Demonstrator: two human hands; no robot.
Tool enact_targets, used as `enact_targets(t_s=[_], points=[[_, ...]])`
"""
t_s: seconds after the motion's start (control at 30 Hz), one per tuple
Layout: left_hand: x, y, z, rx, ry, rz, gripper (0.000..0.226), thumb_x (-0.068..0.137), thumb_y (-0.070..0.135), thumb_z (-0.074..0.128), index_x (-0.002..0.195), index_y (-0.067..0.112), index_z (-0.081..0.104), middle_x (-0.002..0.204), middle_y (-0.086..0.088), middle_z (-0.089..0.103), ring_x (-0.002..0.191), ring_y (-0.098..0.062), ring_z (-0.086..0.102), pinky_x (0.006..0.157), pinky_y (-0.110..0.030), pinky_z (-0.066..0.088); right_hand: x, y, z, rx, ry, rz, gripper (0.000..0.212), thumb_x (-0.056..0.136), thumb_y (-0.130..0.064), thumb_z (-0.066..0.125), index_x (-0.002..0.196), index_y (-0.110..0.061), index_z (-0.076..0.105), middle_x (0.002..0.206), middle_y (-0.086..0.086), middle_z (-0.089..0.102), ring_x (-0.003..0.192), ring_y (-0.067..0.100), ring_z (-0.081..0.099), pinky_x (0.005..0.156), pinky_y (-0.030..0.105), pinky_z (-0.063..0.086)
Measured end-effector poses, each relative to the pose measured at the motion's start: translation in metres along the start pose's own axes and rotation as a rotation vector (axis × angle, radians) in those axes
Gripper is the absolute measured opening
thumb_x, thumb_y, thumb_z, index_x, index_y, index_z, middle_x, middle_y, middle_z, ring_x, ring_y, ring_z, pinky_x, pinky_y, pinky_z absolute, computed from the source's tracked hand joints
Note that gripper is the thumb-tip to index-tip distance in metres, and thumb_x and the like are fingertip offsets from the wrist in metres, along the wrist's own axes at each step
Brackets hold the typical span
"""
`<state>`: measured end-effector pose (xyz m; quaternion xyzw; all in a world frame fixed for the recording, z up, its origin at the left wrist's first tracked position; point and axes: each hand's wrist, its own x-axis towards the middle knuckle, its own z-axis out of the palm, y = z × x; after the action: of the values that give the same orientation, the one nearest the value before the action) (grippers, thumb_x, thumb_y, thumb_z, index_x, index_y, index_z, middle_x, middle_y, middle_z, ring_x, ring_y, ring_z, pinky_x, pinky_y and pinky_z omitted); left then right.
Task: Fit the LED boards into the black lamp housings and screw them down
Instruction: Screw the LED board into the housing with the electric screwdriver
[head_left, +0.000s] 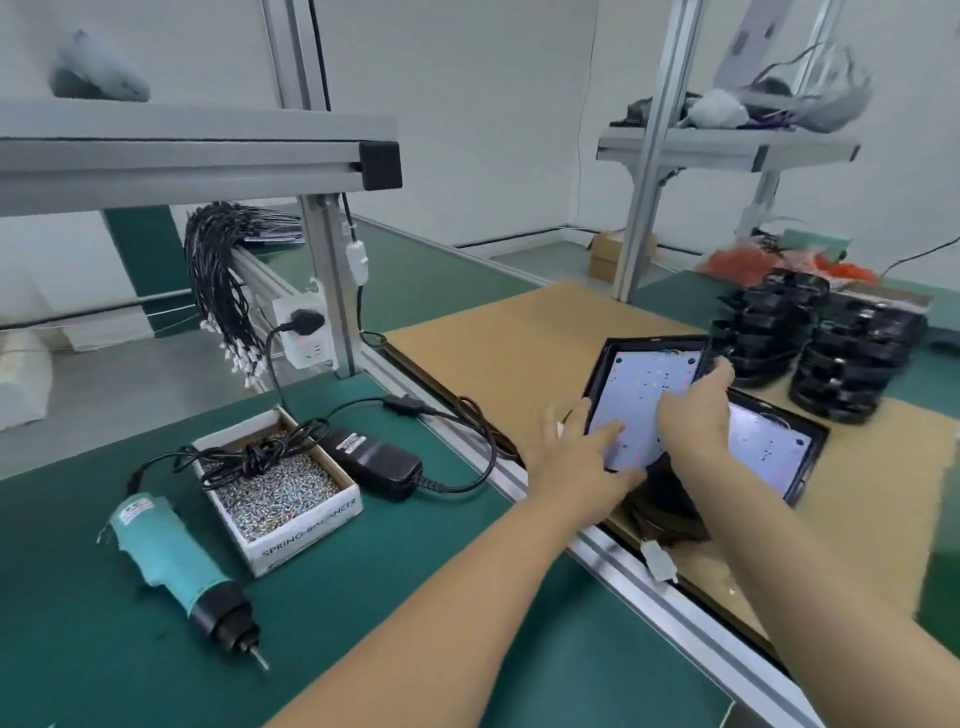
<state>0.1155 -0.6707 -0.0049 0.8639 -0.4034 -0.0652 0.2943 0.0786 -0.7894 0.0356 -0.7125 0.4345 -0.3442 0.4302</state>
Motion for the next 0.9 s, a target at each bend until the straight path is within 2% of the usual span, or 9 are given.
enact_targets(t_s=[0.1,0.2,0.27,0.33,0.4,0.53,0.67,0.8,0.9], points=[[0.000,-0.004,0.009,0.041,-0.024,0.037,0.043,0.098,0.043,0.044,0.140,0.034,0.043,0.158,0.004,0.021,0.145,-0.025,0.003,0.108,-0.043,0.006,-0.005,0.003,0.000,-0.304,0.081,-0.214,0.080,0.085,0.011,0.048,0.151,-0.016,0.014,0.158,0.011,0.009,0.140,0.032,0.021,0.110,0.041,0.024],[0.004,-0.007,0.011,0.094,-0.020,0.066,0.039,0.103,0.034,0.035,0.141,0.032,0.043,0.151,0.004,0.032,0.138,-0.025,0.020,0.103,-0.044,0.027,-0.005,0.017,0.000,-0.779,0.073,-0.436,0.062,0.085,0.002,0.052,0.142,-0.017,0.038,0.157,0.011,0.013,0.141,0.031,0.016,0.116,0.047,0.011],[0.006,-0.010,0.010,0.086,-0.060,0.067,0.040,0.103,0.030,0.035,0.143,0.031,0.041,0.151,0.002,0.033,0.135,-0.025,0.025,0.104,-0.043,0.030,-0.004,0.022,0.002,-0.936,-0.011,-0.480,0.044,0.089,-0.005,0.048,0.132,-0.016,0.053,0.157,0.010,0.018,0.140,0.029,0.019,0.115,0.047,0.010],[0.007,-0.016,0.009,0.098,-0.104,0.062,0.042,0.103,0.029,0.035,0.145,0.031,0.037,0.152,0.003,0.032,0.136,-0.026,0.025,0.108,-0.044,0.027,-0.003,0.022,0.006,-1.045,-0.044,-0.482,0.036,0.090,-0.010,0.046,0.122,-0.017,0.061,0.155,0.008,0.022,0.139,0.028,0.021,0.115,0.048,0.012],[0.006,-0.023,0.007,0.128,-0.143,0.042,0.045,0.102,0.031,0.036,0.147,0.033,0.031,0.157,0.004,0.023,0.144,-0.025,0.014,0.115,-0.049,0.013,-0.002,0.017,0.012,-1.157,-0.087,-0.474,0.033,0.091,-0.015,0.044,0.117,-0.019,0.063,0.154,0.006,0.022,0.140,0.027,0.017,0.115,0.054,0.007],[0.002,-0.030,0.002,0.162,-0.204,0.017,0.054,0.100,0.037,0.039,0.151,0.030,0.022,0.162,0.007,0.008,0.148,-0.023,-0.002,0.117,-0.053,-0.003,0.001,0.008,0.026,-1.385,-0.226,-0.443,0.035,0.093,-0.030,0.041,0.121,-0.023,0.060,0.157,0.006,0.018,0.146,0.031,-0.001,0.110,0.064,-0.007],[0.001,-0.029,-0.006,0.219,-0.228,0.040,0.059,0.098,0.038,0.041,0.152,0.026,0.019,0.162,0.006,0.007,0.149,-0.022,-0.006,0.115,-0.056,-0.008,-0.003,0.004,0.036,-1.506,-0.265,-0.415,0.045,0.095,-0.040,0.038,0.133,-0.020,0.051,0.157,0.010,0.022,0.147,0.032,0.000,0.106,0.069,-0.011],[-0.008,-0.032,-0.020,0.204,-0.202,0.030,0.063,0.098,0.037,0.042,0.153,0.021,0.015,0.163,0.005,0.005,0.149,-0.021,-0.007,0.115,-0.054,-0.012,-0.007,-0.002,0.035,-1.481,-0.211,-0.377,0.045,0.092,-0.020,0.034,0.135,-0.013,0.046,0.153,0.012,0.029,0.147,0.030,0.002,0.107,0.069,-0.009],[-0.019,-0.036,-0.037,0.212,-0.167,0.015,0.062,0.100,0.037,0.039,0.154,0.019,0.013,0.163,0.003,0.006,0.149,-0.022,-0.006,0.116,-0.055,-0.011,-0.013,-0.013,0.037,-1.407,-0.191,-0.388,0.042,0.091,-0.017,0.035,0.132,-0.011,0.044,0.146,0.012,0.036,0.145,0.031,0.010,0.109,0.069,-0.006]])
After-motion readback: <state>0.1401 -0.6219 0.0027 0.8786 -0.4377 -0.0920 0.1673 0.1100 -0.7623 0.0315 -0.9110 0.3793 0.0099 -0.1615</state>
